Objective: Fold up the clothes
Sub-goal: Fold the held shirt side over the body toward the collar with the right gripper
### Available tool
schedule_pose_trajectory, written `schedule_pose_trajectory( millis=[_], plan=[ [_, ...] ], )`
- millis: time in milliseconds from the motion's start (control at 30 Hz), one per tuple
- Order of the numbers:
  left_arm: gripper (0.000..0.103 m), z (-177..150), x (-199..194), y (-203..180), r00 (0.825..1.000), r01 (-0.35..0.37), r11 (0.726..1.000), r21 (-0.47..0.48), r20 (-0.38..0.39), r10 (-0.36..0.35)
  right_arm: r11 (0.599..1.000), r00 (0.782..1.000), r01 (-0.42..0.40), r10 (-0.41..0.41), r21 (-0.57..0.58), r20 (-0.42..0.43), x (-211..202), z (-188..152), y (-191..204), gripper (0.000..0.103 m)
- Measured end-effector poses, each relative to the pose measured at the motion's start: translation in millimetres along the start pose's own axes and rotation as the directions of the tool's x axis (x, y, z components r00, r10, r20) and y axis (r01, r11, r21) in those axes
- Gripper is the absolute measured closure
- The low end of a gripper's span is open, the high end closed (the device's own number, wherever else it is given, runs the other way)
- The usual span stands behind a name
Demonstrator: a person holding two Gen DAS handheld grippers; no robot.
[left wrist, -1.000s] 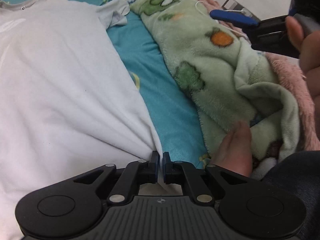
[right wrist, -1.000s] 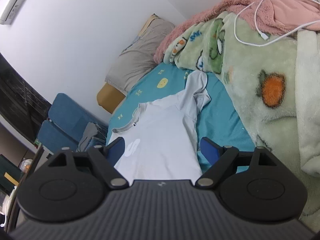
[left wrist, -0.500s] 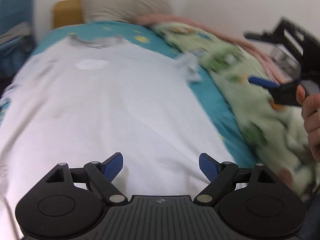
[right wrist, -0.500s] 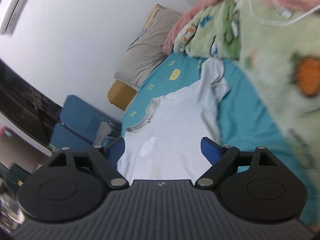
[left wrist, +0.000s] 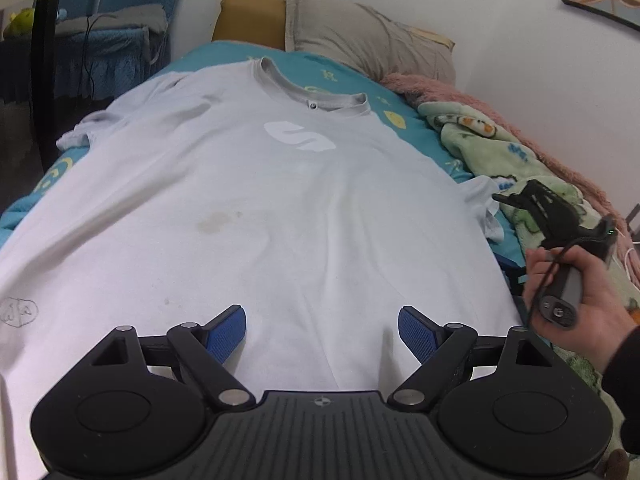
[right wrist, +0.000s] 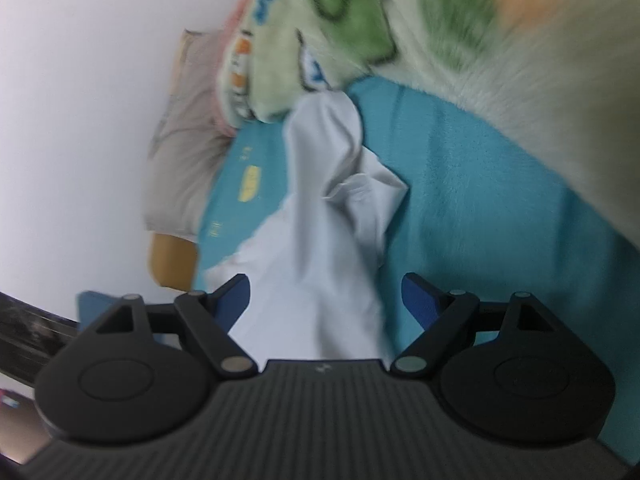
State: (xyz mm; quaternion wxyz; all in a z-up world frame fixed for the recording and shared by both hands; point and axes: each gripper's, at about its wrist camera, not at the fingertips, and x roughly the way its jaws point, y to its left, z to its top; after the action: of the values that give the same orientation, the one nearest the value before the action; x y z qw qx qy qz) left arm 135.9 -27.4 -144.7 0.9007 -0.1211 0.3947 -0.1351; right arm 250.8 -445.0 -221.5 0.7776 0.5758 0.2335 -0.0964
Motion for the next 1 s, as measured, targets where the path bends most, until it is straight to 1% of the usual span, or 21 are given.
schedule_pose_trajectory(
  millis=[33,133,267,300,367,400,433,467,500,533,600,700,800,867,967,1000],
  plan=[
    [0.018,0,4,2,1.0,0.003,1.0,-0.006,-0.006,-0.003,1.0,1.0,0.004,-0.004,-0.002,0.003,10,1,-2,0.02],
    [0.018,2,13,9,1.0,0.007,1.0,-0.024,-0.017,-0.007,0.999,0.997,-0.026,0.028,-0.029,0.076,29,-2,6,0.019],
    [0.017,2,18,15,1.0,0.007,1.0,-0.027,-0.001,-0.007,0.997,0.992,0.012,-0.002,-0.076,0.125,48,-6,17,0.02],
    [0.016,2,19,14,1.0,0.005,1.0,-0.021,0.001,-0.005,0.996,0.991,0.021,-0.01,-0.082,0.134,50,-6,18,0.023],
    [0.016,1,20,11,1.0,-0.001,1.0,-0.003,0.005,0.001,0.995,0.989,0.038,-0.024,-0.089,0.146,52,-4,18,0.036],
    [0.015,1,20,10,1.0,-0.005,1.0,0.008,0.006,0.005,0.996,0.989,0.041,-0.028,-0.084,0.146,53,-3,16,0.046],
    [0.015,0,20,9,1.0,-0.008,1.0,0.018,0.007,0.008,0.996,0.99,0.041,-0.03,-0.074,0.141,53,0,14,0.059],
    [0.015,0,20,8,1.0,-0.009,1.0,0.022,0.007,0.009,0.998,0.99,0.043,-0.036,-0.053,0.135,53,3,9,0.067],
    [0.015,0,20,9,1.0,-0.01,1.0,0.023,0.007,0.01,0.999,0.991,0.046,-0.043,-0.024,0.127,52,7,3,0.082],
    [0.016,0,20,9,1.0,-0.01,1.0,0.025,0.007,0.01,0.999,0.991,0.044,-0.043,-0.003,0.124,50,10,-2,0.09],
    [0.015,0,18,11,1.0,-0.015,1.0,0.025,0.009,0.015,0.999,0.99,0.036,-0.038,0.015,0.132,43,14,-8,0.093],
    [0.016,0,16,13,1.0,-0.022,1.0,0.014,0.013,0.022,0.999,0.983,0.036,-0.028,-0.04,0.18,29,18,-2,0.094],
    [0.016,0,15,15,1.0,-0.024,1.0,0.005,0.014,0.024,0.999,0.979,-0.003,0.011,-0.04,0.202,19,20,-3,0.094],
    [0.016,0,14,15,1.0,-0.025,1.0,0.004,0.015,0.025,0.998,0.98,-0.04,0.048,-0.049,0.193,18,21,-6,0.094],
    [0.016,0,14,15,1.0,-0.026,1.0,0.006,0.015,0.026,0.997,0.984,-0.035,0.046,-0.067,0.17,22,23,-9,0.091],
    [0.016,0,14,15,1.0,-0.026,1.0,0.007,0.014,0.026,0.997,0.987,-0.032,0.041,-0.064,0.156,25,23,-11,0.088]
  ],
)
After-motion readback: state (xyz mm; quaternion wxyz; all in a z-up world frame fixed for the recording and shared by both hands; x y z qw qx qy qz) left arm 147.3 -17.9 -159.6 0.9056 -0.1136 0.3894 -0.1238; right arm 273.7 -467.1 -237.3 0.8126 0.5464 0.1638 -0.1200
